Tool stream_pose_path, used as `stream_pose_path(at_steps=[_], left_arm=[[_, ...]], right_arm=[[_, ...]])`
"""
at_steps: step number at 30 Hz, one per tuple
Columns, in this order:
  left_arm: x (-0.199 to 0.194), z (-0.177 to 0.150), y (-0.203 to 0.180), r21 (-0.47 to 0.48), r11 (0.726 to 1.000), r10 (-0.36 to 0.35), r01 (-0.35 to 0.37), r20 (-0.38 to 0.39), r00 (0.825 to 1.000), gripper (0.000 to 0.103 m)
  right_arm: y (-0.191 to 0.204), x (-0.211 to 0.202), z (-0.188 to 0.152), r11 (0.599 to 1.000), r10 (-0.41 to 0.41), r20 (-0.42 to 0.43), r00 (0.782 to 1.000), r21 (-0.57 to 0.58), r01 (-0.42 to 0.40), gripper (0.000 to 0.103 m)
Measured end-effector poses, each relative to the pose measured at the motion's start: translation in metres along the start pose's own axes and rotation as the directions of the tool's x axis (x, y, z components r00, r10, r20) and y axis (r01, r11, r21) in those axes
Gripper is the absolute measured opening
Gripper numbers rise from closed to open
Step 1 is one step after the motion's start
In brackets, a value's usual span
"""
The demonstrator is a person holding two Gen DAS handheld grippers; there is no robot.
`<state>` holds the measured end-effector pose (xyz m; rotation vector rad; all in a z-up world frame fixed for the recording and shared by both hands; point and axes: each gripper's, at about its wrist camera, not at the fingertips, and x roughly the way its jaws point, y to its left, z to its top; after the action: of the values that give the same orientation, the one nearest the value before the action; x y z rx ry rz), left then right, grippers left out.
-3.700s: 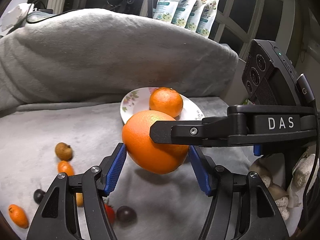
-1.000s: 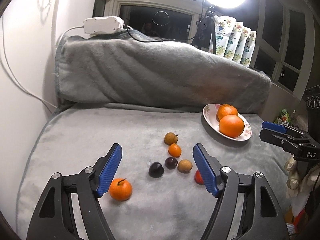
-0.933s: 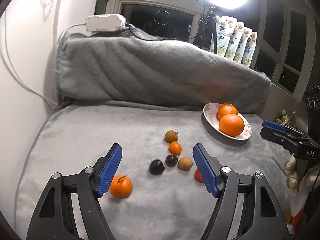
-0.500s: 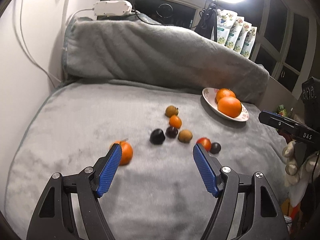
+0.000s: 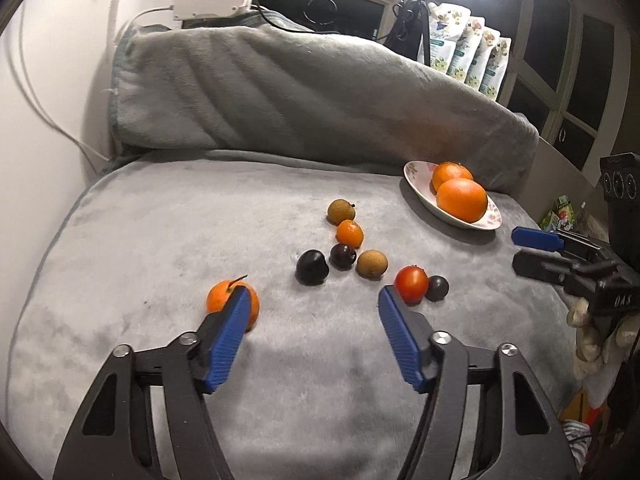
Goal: Organize fruits
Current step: 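Withdraw the right tool from the plate toward the small fruits, then close the right tool on a brown longan while the left tool closes on a dark plum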
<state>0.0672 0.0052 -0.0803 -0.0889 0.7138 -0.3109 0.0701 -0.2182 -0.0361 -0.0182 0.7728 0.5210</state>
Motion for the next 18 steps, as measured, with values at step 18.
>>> stream_pose_path(at_steps=[18], left_arm=[[0.041, 0.021, -0.005, 0.061, 0.996, -0.056, 0.061, -0.073, 0.996, 0.046]], right_arm=[[0.019, 0.043, 0.009, 0.991, 0.061, -0.106, 0.993, -0.111, -0.073, 0.054]])
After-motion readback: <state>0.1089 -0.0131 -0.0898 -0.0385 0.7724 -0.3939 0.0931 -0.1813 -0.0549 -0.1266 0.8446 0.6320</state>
